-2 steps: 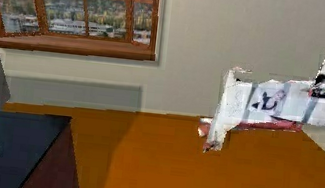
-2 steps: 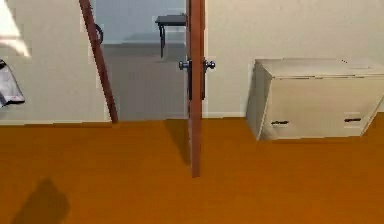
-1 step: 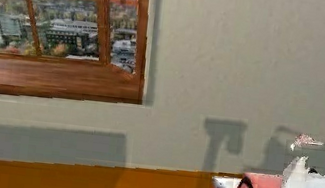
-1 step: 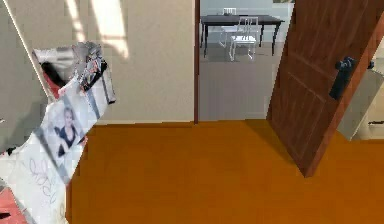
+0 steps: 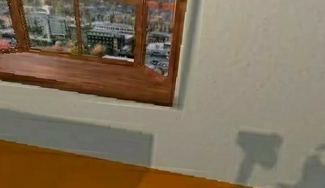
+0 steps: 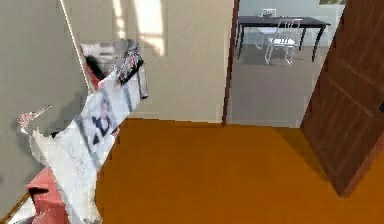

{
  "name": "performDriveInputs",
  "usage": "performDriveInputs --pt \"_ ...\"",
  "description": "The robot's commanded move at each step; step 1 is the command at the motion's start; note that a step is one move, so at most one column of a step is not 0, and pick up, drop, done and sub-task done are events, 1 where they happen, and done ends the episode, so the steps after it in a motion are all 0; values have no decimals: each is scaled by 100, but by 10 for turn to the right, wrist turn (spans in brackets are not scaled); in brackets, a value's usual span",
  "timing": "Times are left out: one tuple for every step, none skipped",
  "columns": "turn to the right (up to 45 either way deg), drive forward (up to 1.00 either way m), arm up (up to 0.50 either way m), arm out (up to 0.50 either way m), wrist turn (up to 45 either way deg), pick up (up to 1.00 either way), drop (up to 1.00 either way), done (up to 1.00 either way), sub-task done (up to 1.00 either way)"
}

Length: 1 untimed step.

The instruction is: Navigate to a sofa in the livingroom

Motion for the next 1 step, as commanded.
performDriveInputs --pt "0 35 0 0 0 0 0 0 0"
